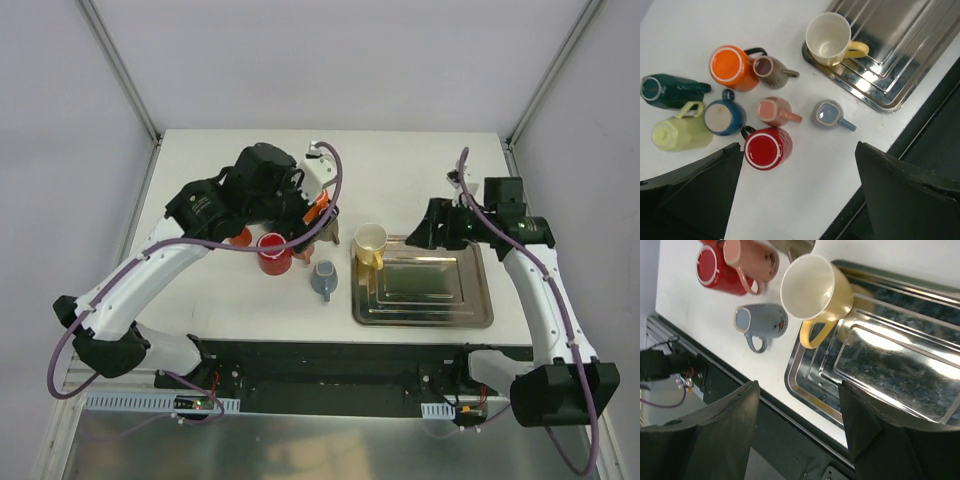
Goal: Turn the mug right side up
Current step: Turn over the cup at the center of the board.
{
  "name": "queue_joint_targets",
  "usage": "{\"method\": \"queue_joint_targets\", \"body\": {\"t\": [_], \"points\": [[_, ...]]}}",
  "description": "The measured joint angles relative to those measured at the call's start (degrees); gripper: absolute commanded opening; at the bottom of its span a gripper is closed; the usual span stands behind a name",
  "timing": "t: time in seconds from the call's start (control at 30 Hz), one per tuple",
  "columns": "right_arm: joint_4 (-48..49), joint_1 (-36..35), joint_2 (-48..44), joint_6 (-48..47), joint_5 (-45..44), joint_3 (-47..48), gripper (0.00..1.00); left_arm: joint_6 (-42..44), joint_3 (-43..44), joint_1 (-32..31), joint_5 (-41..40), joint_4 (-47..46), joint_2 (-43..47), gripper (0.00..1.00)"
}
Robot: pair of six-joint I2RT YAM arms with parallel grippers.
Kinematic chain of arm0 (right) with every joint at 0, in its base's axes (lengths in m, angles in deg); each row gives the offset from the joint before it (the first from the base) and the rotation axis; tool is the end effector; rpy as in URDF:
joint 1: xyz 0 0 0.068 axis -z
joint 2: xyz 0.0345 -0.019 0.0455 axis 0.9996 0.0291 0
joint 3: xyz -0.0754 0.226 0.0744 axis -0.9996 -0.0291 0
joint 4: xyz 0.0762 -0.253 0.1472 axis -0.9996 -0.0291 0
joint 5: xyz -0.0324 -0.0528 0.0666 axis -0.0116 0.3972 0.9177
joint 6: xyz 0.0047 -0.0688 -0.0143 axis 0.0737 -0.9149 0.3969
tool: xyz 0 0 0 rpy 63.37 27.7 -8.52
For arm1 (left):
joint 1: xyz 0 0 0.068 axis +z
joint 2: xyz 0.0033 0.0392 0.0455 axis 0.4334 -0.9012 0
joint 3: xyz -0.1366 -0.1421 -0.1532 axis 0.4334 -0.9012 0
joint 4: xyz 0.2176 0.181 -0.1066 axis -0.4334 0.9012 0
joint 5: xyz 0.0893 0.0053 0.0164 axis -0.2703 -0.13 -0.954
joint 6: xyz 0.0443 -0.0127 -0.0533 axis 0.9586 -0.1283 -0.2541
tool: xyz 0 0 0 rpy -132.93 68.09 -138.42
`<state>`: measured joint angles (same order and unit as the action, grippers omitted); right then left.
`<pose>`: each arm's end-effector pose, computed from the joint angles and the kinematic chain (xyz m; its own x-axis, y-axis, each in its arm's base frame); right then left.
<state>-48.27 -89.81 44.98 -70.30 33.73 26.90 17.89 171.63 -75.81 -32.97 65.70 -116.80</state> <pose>0.2866 0.0416 0.3061 -0.5958 -0.1490 -0.7892 -0.5621 0.7793 0.2772 0.2107 -0.2510 0.4479 -0.1544 0.4814 -0.8628 0.8026 0.5704 0.1746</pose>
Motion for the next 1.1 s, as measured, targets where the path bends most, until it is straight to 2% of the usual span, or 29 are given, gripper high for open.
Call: {"method": "queue_joint_targets", "body": {"t": [0.2,0.33,0.5,0.67,0.77,0.93,1.03,1.1], "points": [[-3.08,-10.49,6.64,-2.69,-4.37,1.33,0.71,-0.7,-3.15,9.46,9.62,3.8,-1.07,0.99],[-5.51,-15.85,13.7,-3.41,-7.93,7.06,0.71,-0.57,-3.43,11.78,6.93,6.1,1.46,0.99],[-3.85,-17.33,18.34,-0.04,-12.17,9.49,0.71,-0.98,-8.83,13.66,-5.49,7.45,6.4,0.99],[-2.97,-17.53,23.43,3.48,-15.06,12.33,0.72,-0.92,-13.55,21.73,0.83,11.06,6.27,0.99],[-2.75,-17.53,25.9,4.7,-15.56,15.37,0.73,-0.98,-13.49,23.41,5.35,12.48,6.58,0.99],[-2.16,-17.53,28.46,6.71,-16.35,17.29,0.73,-2.14,-10.58,23.98,13.99,17.14,4.59,0.99],[-2.16,-17.53,30.29,7.63,-16.59,18.34,0.75,3.87,-1.62,24.13,15.82,23.19,-2.21,0.97],[-2.05,-17.53,31.5,7.98,-16.68,19.63,0.75,7.76,4.55,25.03,15.58,23.65,-7.19,0.94]]}}
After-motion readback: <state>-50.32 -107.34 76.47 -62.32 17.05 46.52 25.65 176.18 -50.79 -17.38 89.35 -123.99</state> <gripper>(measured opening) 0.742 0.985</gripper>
